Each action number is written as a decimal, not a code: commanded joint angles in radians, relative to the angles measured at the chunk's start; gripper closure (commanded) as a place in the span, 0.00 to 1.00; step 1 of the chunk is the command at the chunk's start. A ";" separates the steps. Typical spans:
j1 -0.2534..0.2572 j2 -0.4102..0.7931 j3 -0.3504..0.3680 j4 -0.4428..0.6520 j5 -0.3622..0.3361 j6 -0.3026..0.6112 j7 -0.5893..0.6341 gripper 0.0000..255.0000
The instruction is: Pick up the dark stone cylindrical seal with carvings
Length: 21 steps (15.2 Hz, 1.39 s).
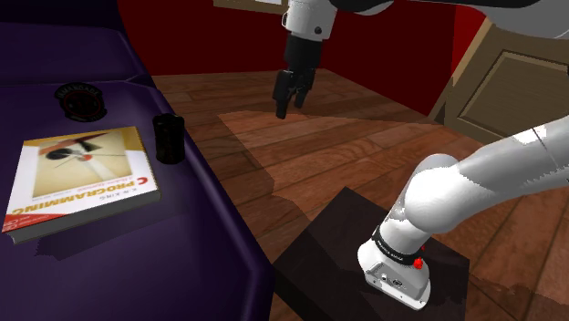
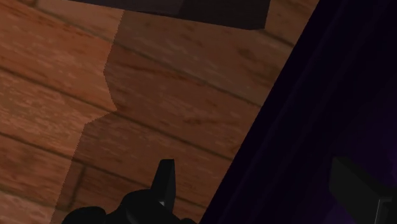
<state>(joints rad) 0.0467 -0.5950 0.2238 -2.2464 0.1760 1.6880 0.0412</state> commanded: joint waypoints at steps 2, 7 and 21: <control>0.001 0.099 0.051 0.080 0.005 0.026 0.061 0.00; 0.004 0.264 0.140 0.226 -0.010 0.057 0.180 0.00; 0.106 0.798 0.305 0.767 -0.242 0.020 0.520 0.00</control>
<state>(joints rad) 0.1457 0.1783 0.5277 -1.5018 -0.0530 1.7087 0.5509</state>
